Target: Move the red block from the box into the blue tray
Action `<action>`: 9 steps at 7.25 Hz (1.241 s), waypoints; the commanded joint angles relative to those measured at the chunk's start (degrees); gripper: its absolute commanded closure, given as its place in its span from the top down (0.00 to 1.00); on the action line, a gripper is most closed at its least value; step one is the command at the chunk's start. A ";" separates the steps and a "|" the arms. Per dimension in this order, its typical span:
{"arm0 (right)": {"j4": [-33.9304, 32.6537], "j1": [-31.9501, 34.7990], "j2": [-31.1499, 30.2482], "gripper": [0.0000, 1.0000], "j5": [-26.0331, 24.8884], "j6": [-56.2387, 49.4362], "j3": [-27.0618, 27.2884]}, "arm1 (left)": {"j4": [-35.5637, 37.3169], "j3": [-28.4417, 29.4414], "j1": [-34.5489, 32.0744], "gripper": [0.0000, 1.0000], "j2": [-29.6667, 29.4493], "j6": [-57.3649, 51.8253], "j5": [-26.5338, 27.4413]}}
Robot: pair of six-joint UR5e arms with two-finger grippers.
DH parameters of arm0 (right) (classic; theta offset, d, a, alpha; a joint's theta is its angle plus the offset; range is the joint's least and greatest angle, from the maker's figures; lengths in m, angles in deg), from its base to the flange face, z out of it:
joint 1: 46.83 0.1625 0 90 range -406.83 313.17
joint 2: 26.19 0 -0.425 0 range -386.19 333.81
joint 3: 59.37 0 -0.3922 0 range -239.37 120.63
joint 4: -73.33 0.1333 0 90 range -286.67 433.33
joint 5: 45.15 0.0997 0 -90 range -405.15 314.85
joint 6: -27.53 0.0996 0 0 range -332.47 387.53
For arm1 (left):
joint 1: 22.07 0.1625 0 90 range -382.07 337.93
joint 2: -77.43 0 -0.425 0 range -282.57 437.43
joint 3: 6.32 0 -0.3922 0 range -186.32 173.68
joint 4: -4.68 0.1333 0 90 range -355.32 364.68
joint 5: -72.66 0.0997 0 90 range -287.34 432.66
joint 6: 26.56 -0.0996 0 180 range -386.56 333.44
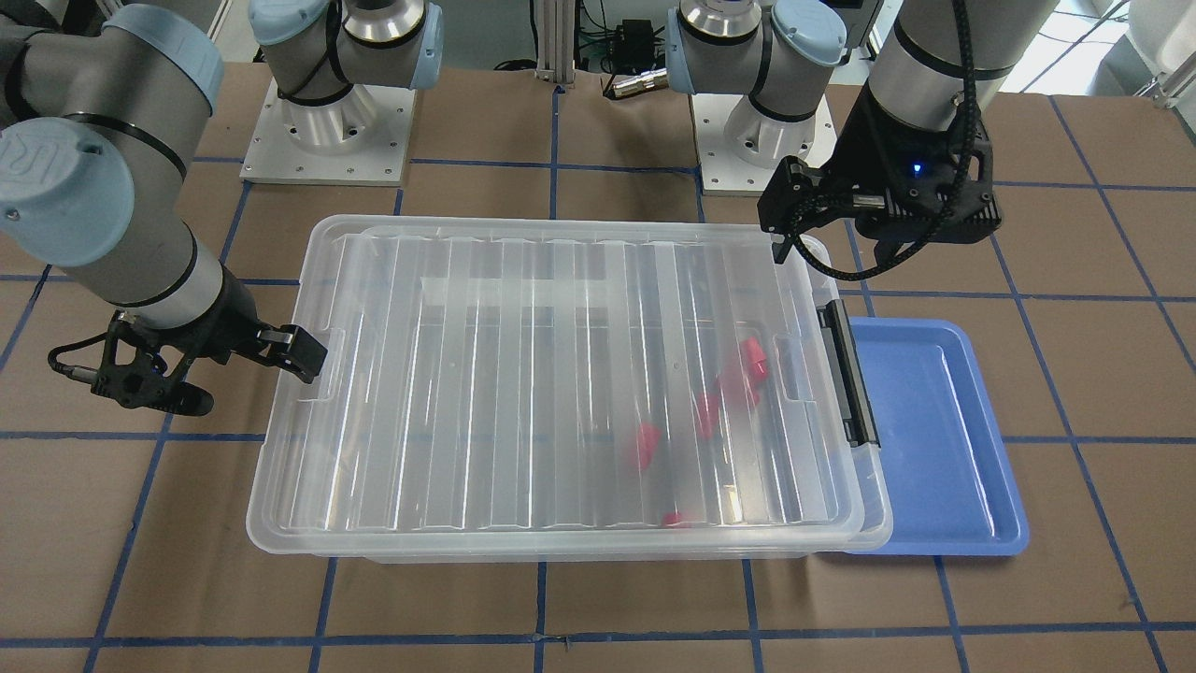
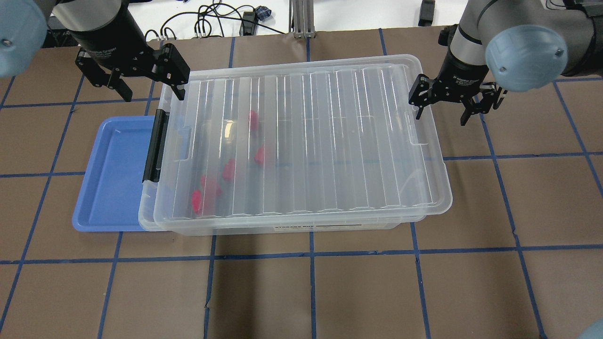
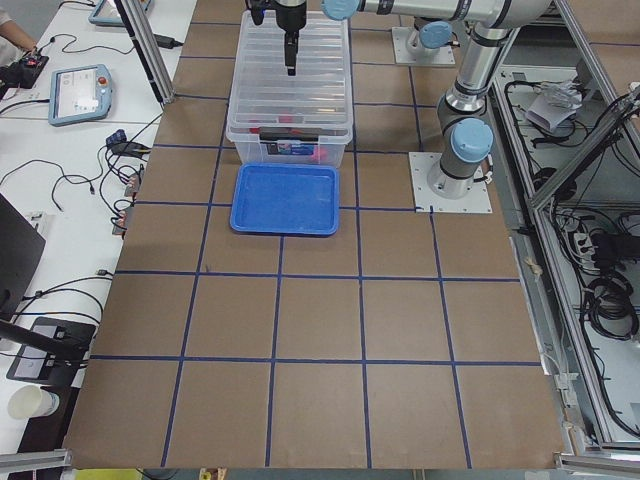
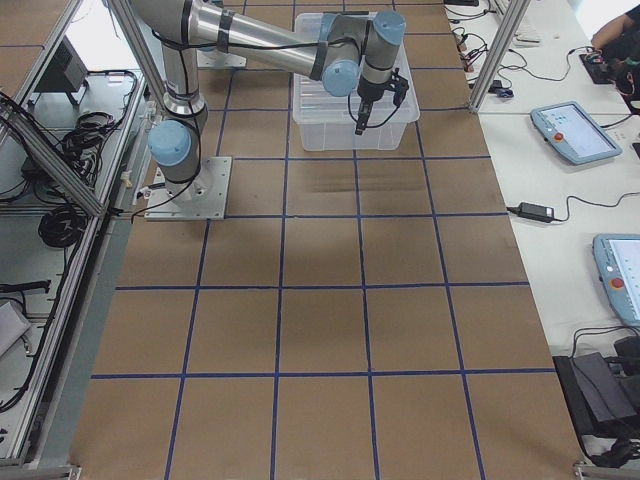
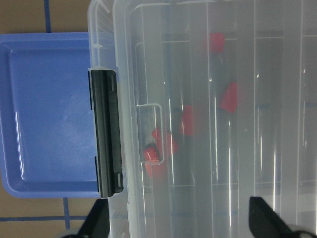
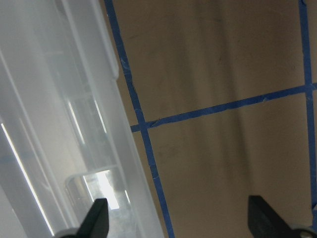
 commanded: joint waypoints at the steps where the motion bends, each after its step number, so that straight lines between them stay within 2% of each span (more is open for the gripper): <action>1: 0.02 -1.30 0.40 1.00 -0.13 -2.55 0.03 | 0.00 0.00 0.00 1.00 0.00 0.00 0.00; 6: -1.39 -2.10 1.19 1.00 -0.13 -4.14 -0.41 | 0.00 0.09 0.00 1.00 0.00 0.00 0.00; 9: -1.30 -7.37 1.19 1.00 -0.04 -10.10 -0.85 | 0.00 0.09 0.00 1.00 0.00 0.00 0.00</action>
